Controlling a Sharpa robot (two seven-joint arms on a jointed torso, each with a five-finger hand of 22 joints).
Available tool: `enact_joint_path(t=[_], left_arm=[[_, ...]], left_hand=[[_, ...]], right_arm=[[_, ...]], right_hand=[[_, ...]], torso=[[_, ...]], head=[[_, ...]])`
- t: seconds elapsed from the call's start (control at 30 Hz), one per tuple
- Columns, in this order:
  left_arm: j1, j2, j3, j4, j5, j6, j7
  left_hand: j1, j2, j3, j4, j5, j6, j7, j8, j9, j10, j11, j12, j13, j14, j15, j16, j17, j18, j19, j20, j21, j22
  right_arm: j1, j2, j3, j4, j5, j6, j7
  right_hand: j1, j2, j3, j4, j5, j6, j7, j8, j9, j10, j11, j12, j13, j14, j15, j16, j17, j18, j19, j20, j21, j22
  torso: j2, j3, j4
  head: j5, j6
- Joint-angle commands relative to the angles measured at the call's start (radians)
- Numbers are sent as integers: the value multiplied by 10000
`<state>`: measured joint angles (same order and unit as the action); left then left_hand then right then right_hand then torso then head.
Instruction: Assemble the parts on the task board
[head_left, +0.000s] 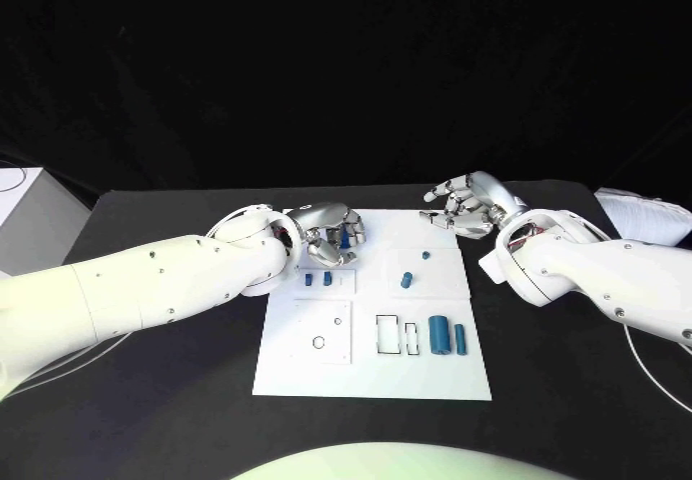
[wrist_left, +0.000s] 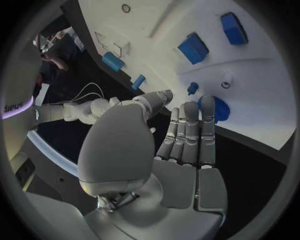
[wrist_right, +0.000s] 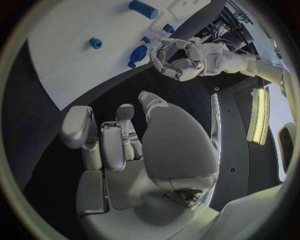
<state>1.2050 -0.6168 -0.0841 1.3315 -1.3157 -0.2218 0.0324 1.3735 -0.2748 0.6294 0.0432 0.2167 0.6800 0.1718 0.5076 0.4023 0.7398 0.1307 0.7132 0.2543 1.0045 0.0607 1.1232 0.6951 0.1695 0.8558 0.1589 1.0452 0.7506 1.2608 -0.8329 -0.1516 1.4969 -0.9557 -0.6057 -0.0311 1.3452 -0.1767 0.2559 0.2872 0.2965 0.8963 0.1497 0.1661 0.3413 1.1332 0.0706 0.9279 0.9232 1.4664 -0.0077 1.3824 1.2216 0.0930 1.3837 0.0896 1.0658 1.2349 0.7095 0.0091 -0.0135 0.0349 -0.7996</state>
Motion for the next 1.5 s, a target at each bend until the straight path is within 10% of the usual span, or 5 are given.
enact_joint_path(t=[0.03, 0.77, 1.5], left_arm=[[-7, 135, -18, -85, -1551, 257, -14], [-13, 566, -63, -471, -2612, 866, -1074], [-13, 613, -64, -498, -2589, 1301, -1060]], left_hand=[[-16, -80, -115, -10, -59, 79, -75, -35, -72, -111, 6, -52, -52, 91, 11, 86, -32, 139, -4, 14, 44, 17], [176, 124, -56, -173, -40, 721, -181, -263, -615, -192, -22, -122, -445, 268, -28, 627, -350, 152, 176, -19, 335, 188], [112, 484, 430, -398, -93, 2258, -352, -867, -1101, 2050, -520, -674, -1224, 1785, -446, 2120, 912, -54, 1102, -345, 1468, 1482]], right_arm=[[-4, 8, 1, 18, 59, -68, 226], [-4, 24, 1, 27, 93, -179, 282], [-4, 60, 1, 8, 105, -143, 283]], right_hand=[[7, -132, 65, -5, 59, 64, 8, 44, 13, -156, -82, -162, -175, 162, -72, -63, -9, 112, -8, -17, -55, -18], [-48, -225, 241, -8, 83, 45, 12, 60, 24, -635, -76, -1141, -1200, 134, -70, -200, -112, 157, -56, -23, -431, -250], [-58, -226, 265, -3, 85, 46, 13, 65, 27, -641, -76, -1185, -1251, 134, -69, -207, -109, 158, -53, -22, -450, -259]], torso=[[-2, 0, 14], [-5, 2, 11], [-18, 4, 13]], head=[[-20, -9], [-50, -28], [-38, -94]])
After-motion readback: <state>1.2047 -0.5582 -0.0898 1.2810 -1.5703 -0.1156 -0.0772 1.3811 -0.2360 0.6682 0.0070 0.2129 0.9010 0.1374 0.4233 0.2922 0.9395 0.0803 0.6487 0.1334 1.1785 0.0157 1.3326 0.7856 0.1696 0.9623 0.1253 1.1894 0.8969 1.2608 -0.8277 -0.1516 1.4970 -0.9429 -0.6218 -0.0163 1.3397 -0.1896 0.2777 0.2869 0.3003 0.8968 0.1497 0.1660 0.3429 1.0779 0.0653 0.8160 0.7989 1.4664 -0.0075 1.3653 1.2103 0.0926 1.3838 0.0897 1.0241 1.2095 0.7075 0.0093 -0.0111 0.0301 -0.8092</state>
